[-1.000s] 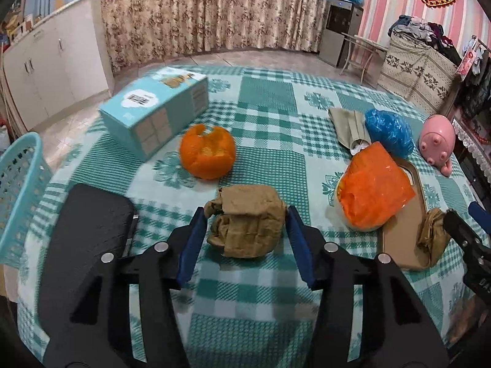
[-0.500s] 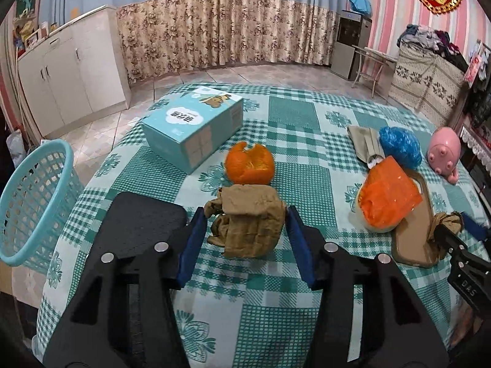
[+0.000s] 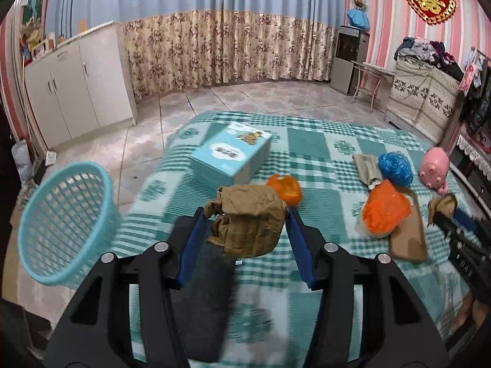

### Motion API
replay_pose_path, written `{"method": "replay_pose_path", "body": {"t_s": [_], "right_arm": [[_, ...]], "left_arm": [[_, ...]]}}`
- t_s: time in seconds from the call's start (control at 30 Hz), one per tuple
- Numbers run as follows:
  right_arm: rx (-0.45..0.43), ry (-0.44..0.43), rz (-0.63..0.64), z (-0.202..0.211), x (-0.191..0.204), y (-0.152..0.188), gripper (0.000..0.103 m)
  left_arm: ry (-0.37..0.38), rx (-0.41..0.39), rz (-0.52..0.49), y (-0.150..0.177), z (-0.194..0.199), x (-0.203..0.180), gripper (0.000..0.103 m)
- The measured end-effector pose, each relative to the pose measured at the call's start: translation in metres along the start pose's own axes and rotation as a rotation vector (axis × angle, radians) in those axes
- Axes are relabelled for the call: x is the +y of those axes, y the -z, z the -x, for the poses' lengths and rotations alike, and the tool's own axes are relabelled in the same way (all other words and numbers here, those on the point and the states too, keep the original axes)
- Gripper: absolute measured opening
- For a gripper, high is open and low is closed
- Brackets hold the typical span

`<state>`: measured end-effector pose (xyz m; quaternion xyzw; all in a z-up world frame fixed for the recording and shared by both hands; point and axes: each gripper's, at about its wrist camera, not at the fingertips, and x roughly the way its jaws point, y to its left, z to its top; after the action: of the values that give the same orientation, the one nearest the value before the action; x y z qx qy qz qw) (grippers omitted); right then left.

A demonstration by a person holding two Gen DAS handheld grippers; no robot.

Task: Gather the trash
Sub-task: 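Carry both brown bags over the blue basket and open both tools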

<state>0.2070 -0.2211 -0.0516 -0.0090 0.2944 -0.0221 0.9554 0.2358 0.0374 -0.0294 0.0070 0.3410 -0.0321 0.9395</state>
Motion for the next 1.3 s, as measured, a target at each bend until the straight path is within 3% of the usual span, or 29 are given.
{"method": "replay_pose_path", "body": {"t_s": [0.47, 0.73, 1.03, 1.3], "right_arm": [[-0.055, -0.199, 0.066, 0.004, 0.119, -0.045, 0.043], [-0.064, -0.275, 0.112, -0.008, 0.184, -0.061, 0.043], [-0.044, -0.314, 0.144, -0.023, 0.228, -0.061, 0.043], [-0.016, -0.327, 0.184, -0.037, 0.254, -0.053, 0.043]], "left_arm": [[-0.166, -0.044, 0.153, -0.008, 0.022, 0.142, 0.052], [-0.261, -0.061, 0.185, -0.010, 0.015, 0.209, 0.052], [-0.314, -0.092, 0.205, -0.009, 0.001, 0.256, 0.052], [-0.286, -0.069, 0.223, 0.000, -0.018, 0.276, 0.055]]}}
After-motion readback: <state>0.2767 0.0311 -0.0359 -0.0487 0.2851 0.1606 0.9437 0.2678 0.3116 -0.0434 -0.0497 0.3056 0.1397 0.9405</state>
